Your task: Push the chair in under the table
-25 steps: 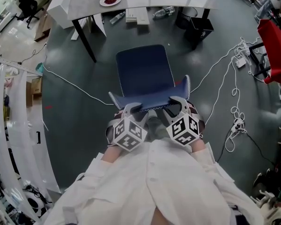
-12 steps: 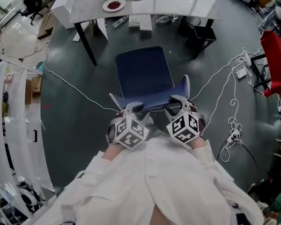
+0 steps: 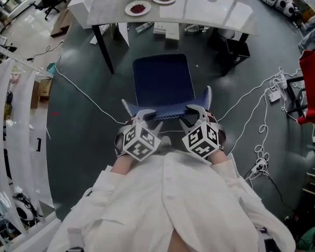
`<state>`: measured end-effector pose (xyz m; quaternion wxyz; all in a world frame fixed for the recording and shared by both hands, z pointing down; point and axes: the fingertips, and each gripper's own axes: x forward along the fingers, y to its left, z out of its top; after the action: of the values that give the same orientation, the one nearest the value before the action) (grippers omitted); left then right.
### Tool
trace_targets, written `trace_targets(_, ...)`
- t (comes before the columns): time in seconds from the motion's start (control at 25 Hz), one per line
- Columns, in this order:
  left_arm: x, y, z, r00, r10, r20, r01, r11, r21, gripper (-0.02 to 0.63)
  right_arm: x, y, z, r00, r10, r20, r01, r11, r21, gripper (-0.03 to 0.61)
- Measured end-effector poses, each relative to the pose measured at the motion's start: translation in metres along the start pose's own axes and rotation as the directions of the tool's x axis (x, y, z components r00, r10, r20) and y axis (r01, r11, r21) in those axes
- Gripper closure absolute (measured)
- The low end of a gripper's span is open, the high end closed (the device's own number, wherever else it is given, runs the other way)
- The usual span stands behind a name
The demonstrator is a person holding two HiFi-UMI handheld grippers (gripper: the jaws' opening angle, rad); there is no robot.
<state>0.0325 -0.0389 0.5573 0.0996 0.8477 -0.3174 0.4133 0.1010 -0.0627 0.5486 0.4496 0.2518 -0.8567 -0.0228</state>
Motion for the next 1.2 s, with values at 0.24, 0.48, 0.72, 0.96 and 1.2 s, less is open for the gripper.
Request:
trace_targets(0.24,0.003,0.022,0.001,1.000,0.024,-0.006,-0.024,1.000,-0.011,0.468,0.014,-0.010,0.012,0.999,0.038,0.023,-0.037,0.999,-0.017,0.390)
trace_targets(0.48,0.006,0.039,0.000,0.999,0.049,-0.009,-0.049,0.998,-0.026,0.459,0.026,-0.017,0.021,0.998,0.059,0.031,-0.058,0.998,-0.021,0.390)
trace_targets(0.72,0.007,0.055,0.001,0.998,0.061,-0.001,-0.061,0.998,-0.023,0.454,0.036,-0.024,0.030,0.999,0.045,0.026,-0.044,0.999,-0.031,0.390)
trace_targets(0.96,0.008,0.079,-0.001,0.997,0.074,0.015,-0.074,0.997,-0.015,0.453,0.051,-0.033,0.046,0.999,0.038,0.029,-0.037,0.999,-0.033,0.390)
trace_targets(1.2,0.012,0.103,0.004,0.998,0.068,0.016,-0.068,0.998,-0.003,0.453,0.065,-0.050,0.059,0.999,0.046,0.028,-0.045,0.999,-0.027,0.390)
